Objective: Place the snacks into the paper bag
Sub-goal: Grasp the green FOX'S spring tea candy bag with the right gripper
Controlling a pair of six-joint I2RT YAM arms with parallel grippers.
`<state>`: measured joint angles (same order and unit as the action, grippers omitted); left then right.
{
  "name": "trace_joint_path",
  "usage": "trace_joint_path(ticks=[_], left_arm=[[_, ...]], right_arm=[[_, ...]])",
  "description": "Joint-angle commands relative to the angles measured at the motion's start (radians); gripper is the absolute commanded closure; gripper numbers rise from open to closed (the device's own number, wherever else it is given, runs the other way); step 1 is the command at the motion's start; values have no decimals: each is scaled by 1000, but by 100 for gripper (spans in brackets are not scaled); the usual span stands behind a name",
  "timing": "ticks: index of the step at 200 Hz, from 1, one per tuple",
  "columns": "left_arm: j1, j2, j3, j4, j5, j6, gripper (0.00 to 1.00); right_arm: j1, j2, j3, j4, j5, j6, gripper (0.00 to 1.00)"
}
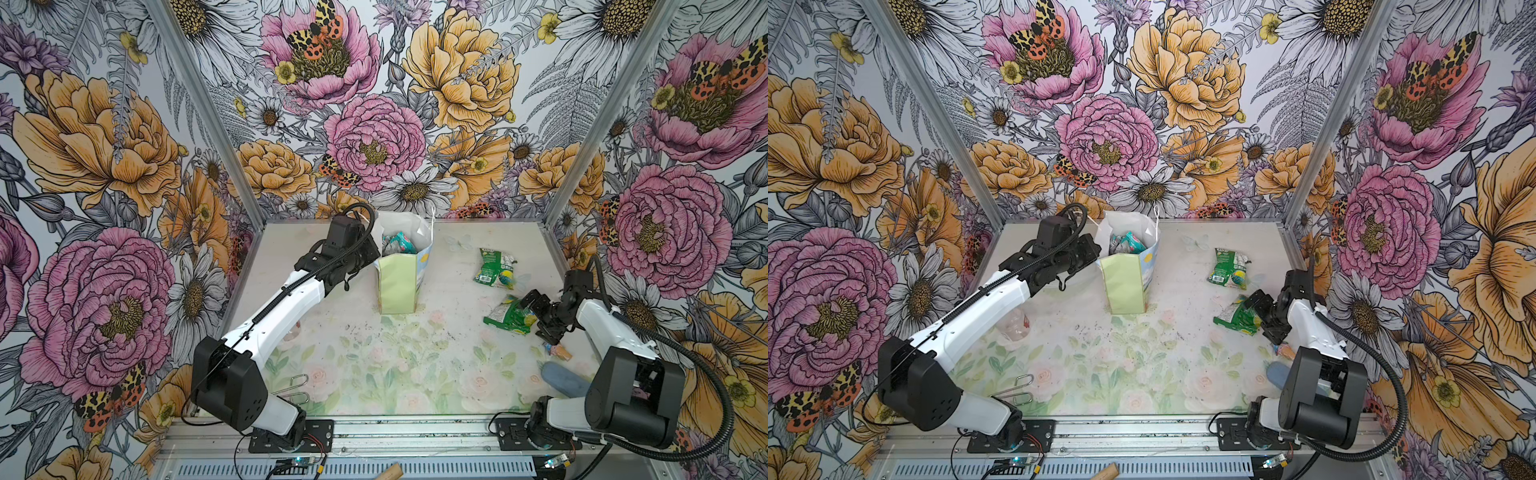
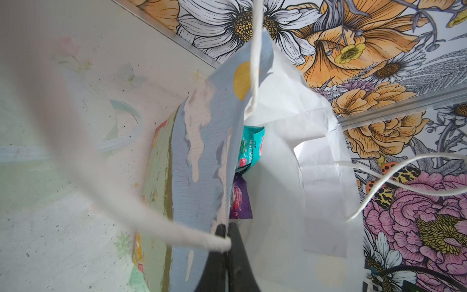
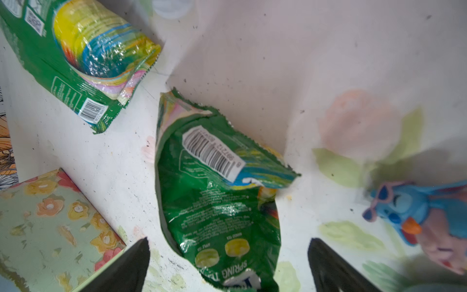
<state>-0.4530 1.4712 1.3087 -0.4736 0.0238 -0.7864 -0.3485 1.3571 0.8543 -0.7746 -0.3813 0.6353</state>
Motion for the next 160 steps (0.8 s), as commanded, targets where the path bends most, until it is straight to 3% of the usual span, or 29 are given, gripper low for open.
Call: trace_joint_path(ticks=[1,160], left_arm=[[12,-14,-14,1,2,4,100],[6,-32,-28,1,-10,4,100]], right_arm=[[-7,12,32,42,-23,1,0],[75,131,-4,129,57,7,2]])
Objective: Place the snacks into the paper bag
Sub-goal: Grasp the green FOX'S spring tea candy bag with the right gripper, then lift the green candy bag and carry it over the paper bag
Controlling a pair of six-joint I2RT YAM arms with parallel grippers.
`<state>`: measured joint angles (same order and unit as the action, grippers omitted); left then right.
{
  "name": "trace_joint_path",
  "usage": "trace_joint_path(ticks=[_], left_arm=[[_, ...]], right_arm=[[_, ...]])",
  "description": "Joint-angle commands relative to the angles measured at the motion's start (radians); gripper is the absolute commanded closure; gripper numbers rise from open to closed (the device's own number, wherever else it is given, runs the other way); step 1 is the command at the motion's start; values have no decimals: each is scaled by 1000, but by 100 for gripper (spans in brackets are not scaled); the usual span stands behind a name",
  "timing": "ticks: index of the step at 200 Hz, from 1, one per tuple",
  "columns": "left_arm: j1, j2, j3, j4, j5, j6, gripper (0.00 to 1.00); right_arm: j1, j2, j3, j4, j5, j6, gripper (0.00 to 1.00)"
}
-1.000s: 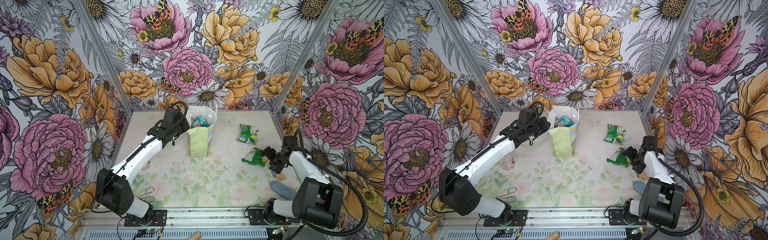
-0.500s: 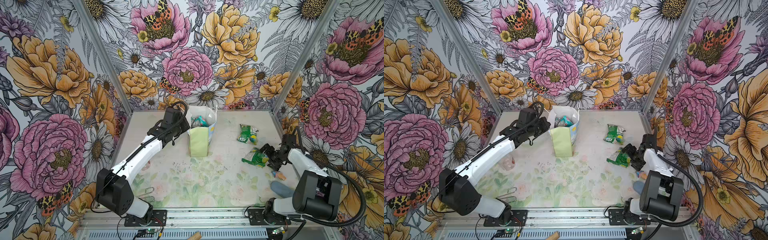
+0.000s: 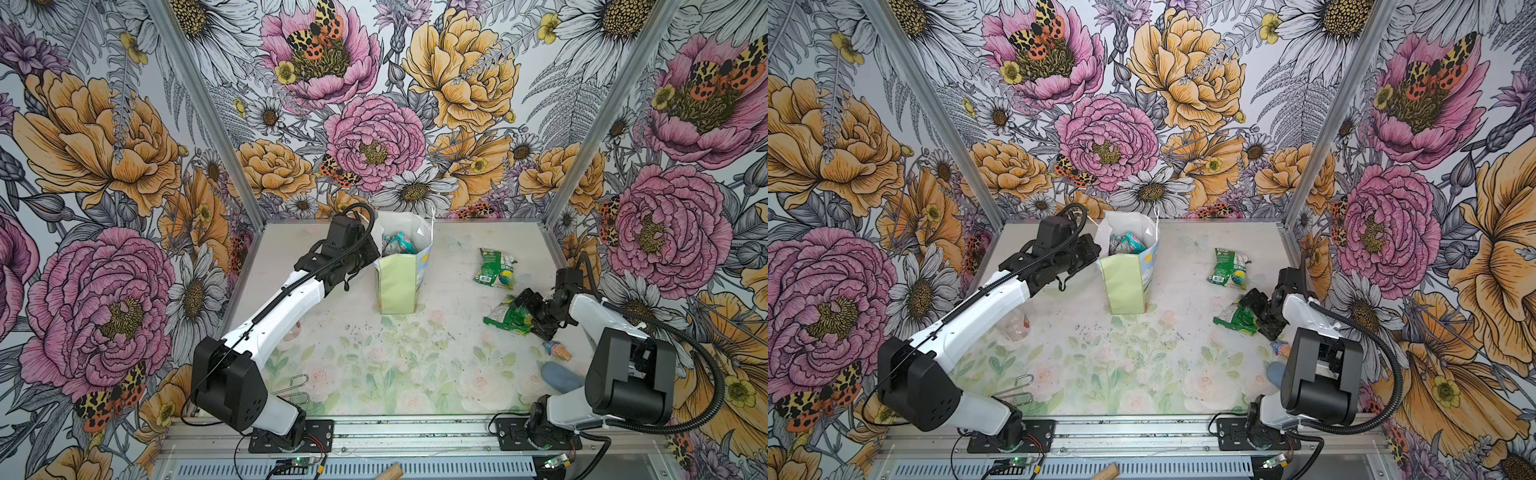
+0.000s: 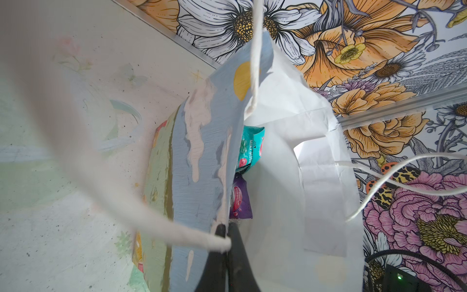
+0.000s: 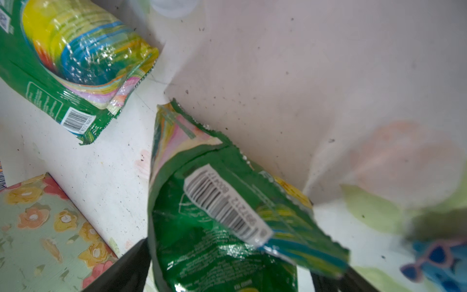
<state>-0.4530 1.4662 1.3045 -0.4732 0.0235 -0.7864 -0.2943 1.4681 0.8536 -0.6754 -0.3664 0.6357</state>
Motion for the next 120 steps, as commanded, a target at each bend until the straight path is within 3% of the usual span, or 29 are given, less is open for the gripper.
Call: trace_joint_path(ticks=[1,60,120], left_arm=[[7,-27,-24,1,-10,4,100],[10,-30,-29,1,-9,3,100],[10,-29,-30,2,-8,3,100]], right_arm=[[22,21,-3,31,43,6,2],[50,58,-11,42,82,9,5],[53,35,-17,42,89,2,29]])
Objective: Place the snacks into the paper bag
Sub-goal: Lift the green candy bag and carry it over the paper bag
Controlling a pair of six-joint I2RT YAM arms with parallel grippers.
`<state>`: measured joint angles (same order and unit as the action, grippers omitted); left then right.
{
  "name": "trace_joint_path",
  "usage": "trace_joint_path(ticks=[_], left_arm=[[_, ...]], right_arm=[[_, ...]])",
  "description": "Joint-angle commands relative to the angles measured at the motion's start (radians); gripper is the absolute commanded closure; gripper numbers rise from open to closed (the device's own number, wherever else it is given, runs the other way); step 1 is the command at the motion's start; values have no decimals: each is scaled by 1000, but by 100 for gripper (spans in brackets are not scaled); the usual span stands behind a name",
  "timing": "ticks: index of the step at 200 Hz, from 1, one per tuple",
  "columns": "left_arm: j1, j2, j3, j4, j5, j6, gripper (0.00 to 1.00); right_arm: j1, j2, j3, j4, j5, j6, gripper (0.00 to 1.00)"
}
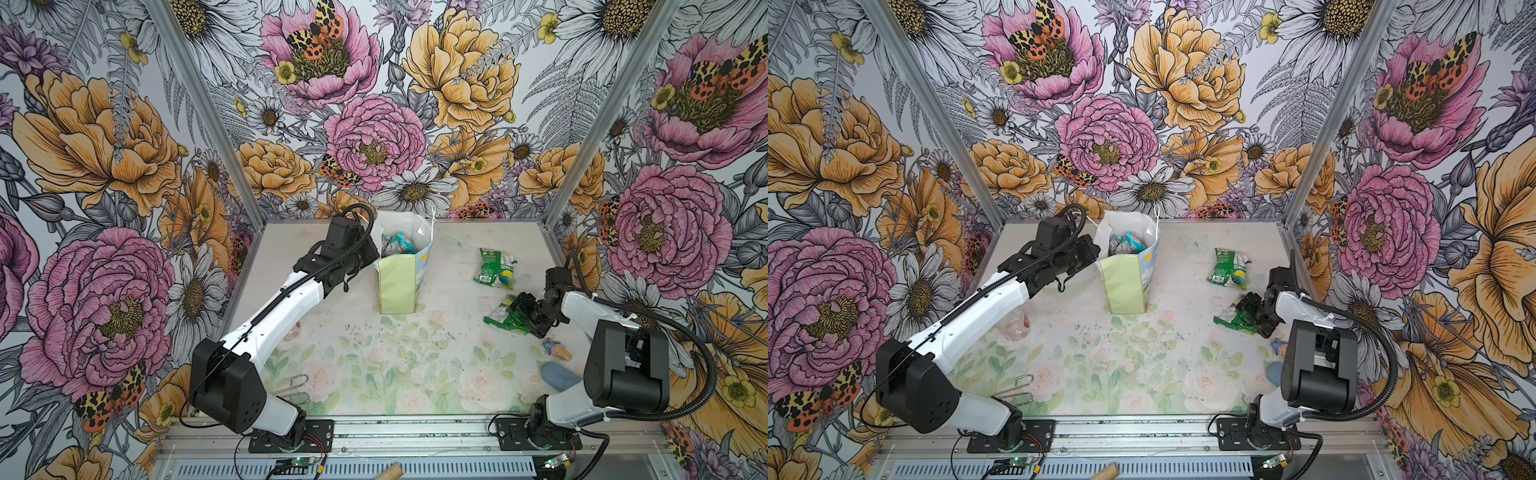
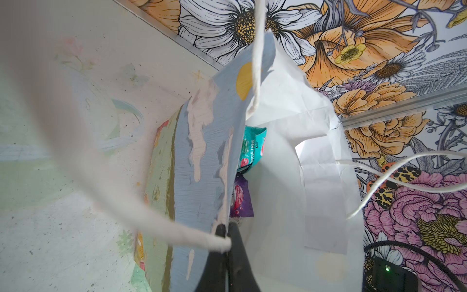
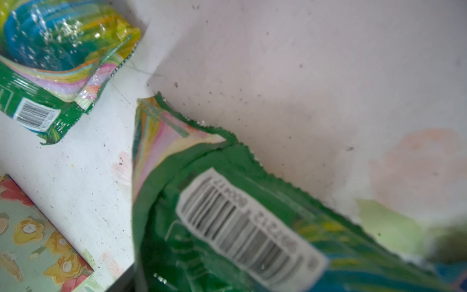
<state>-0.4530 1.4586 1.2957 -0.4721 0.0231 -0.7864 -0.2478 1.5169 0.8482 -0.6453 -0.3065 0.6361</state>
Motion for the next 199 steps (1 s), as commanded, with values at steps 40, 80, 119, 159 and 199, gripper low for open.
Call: trace_joint_path(ticks=[40,80,119,159,199], left_arm=[[11,-26,-25,2,-8,3,100],[13,-30,-30,1,-8,3,100],[14,-29,-30,1,-6,3,100],[14,-29,-28,3,-5,1,100],[11,-33,-28,4,-4,1,100]], right_arm=[[7,-43,-9,10,14,-2,54],[6,-94,-6,9,-13,-1,71],[8,-192,22,7,-71,9,84],[18,-325,108,-9,-118,30,93],[61,-384,272,-13,-152,58,100]])
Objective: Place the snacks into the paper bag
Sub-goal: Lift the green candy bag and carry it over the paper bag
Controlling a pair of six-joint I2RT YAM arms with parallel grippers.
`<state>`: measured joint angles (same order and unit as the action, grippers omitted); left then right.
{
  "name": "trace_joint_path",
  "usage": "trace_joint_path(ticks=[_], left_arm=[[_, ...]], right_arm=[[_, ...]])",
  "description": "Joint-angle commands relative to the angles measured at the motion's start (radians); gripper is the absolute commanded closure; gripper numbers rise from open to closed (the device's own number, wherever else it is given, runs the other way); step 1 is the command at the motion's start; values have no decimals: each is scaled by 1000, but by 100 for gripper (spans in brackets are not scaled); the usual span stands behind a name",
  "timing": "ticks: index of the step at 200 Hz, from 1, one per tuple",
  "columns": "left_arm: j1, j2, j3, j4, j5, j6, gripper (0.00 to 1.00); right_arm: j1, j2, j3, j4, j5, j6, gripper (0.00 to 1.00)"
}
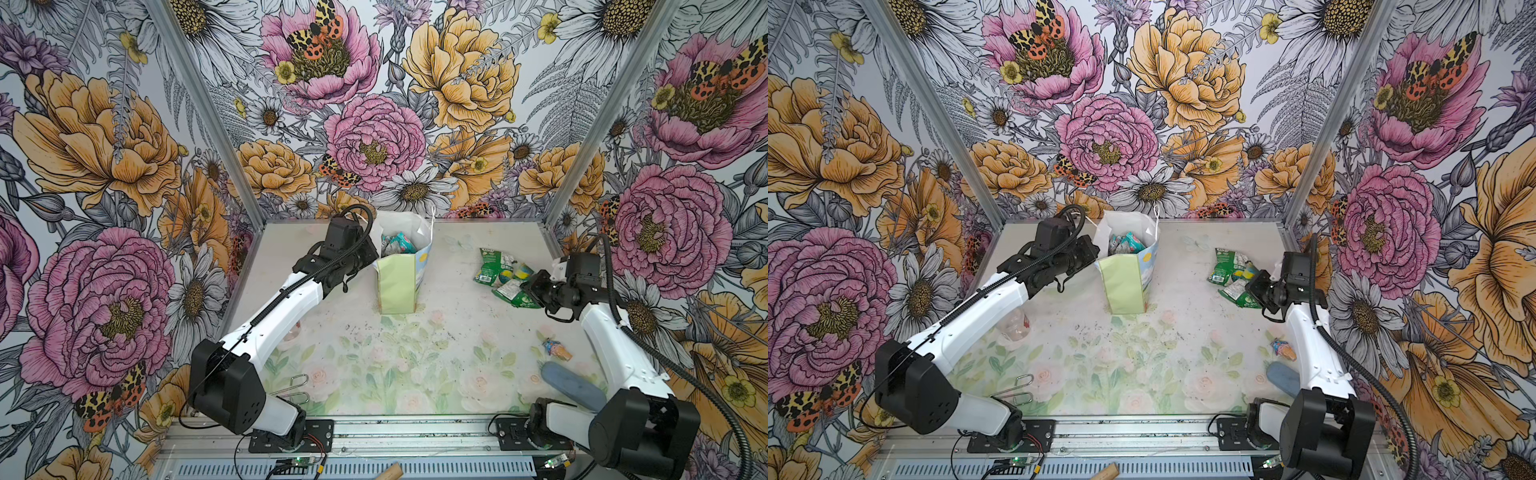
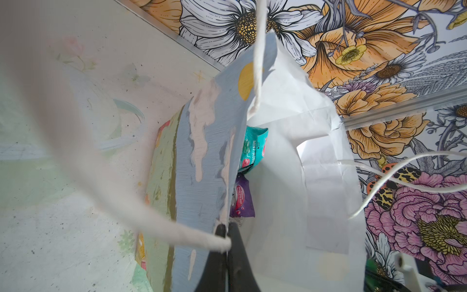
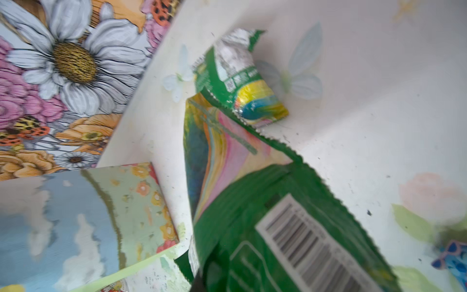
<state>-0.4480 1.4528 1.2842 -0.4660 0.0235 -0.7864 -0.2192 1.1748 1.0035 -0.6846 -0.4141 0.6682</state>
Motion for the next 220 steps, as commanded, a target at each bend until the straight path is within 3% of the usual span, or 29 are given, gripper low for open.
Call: trace_joint_path(ticks=[1,54,92,130,186,220], left_arm=[[7,-27,-17,-2,-4,1,100],[-1,-32,-18,-2,-12,-2,100],[-8,-39,-20,-3,-22,-4,100],[-8,-37,-20,-3,-19,-2,100],[-3,-43,-31,-2,-20,-2,100],[-2,-46,-32,0,-21,-2,100]], right_arm=[[35,-42,124,27,-43,27,100],[265,57,521,29,82,16,100],[481,256,830,28,199,-56,100],[588,463,1074,6,267,-107,100],[724,650,1296,-62,374,-175,100],[799,703,1334,-106,439,-218,100]])
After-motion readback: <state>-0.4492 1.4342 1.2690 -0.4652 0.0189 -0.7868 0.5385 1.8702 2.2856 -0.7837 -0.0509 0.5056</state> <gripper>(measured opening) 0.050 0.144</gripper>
